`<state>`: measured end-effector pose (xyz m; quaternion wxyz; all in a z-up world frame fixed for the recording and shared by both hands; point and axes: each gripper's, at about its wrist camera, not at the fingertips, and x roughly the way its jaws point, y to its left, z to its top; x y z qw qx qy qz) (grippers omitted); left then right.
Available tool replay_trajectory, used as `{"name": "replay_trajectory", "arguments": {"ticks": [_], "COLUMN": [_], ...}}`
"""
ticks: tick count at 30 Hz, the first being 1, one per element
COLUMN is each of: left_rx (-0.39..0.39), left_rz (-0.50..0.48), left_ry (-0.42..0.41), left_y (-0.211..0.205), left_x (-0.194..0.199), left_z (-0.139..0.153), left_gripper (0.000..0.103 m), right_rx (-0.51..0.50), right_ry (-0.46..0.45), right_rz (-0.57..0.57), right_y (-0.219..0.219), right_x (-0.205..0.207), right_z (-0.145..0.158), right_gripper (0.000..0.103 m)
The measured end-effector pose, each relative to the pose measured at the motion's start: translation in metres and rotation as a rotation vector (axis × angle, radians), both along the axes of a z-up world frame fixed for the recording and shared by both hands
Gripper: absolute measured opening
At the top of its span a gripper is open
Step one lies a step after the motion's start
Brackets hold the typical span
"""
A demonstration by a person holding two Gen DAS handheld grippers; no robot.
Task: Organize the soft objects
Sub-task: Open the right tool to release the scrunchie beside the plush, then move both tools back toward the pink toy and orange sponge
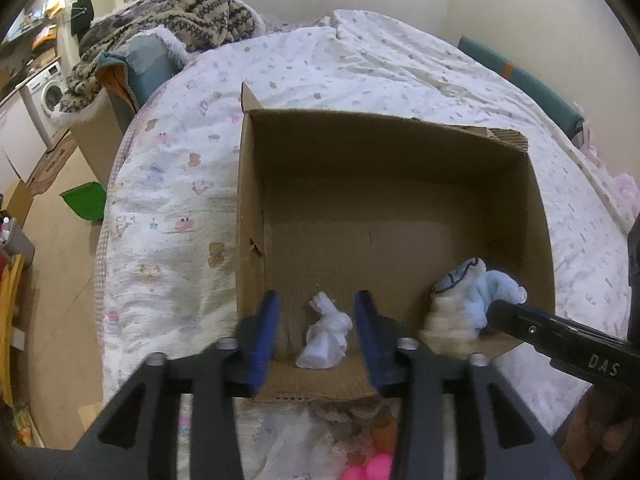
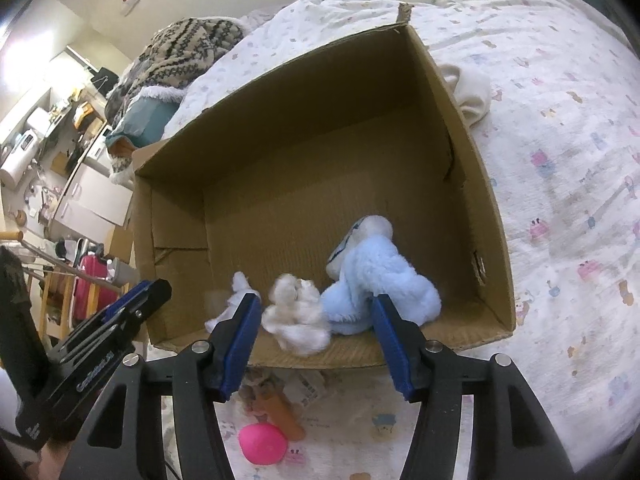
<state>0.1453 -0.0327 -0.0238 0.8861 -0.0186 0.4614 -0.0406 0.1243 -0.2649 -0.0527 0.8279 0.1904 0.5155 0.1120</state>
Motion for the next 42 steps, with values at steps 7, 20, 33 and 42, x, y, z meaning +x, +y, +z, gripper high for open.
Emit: {"name": "replay_trajectory", "arguments": {"ticks": [7,20,33,42], "left_rx": [0.008,-0.008,-0.030,-0.006], "left_rz": [-0.005,0.023,0.023,0.043], "left_ry": [-0.040,-0.053,0.007,0.026], "left_y": [0.000,0.009,0.019,0.028], "left_x": [-0.008,-0.040,-0.083,-0.099], "left_z": [0.013,0.025,0.014,0.003], "left_gripper": [0.044,0.052,0.053,0.053], "right_rx": [-0.028,-0.056,-0.112,-0.154], "right_ry": [-0.033,-0.066,-0.067,-0.086], "right_rz": [0.002,0.005,0.011,0.013], "right_y": [-0.002,-0.005,-0.007,0.001], "right_x": [-0.005,-0.030,-0.077,-0.092], "right_z": [0.005,0.022,0.021,0.025], "right_gripper": [0.061,0.061,0.061,0.061]}}
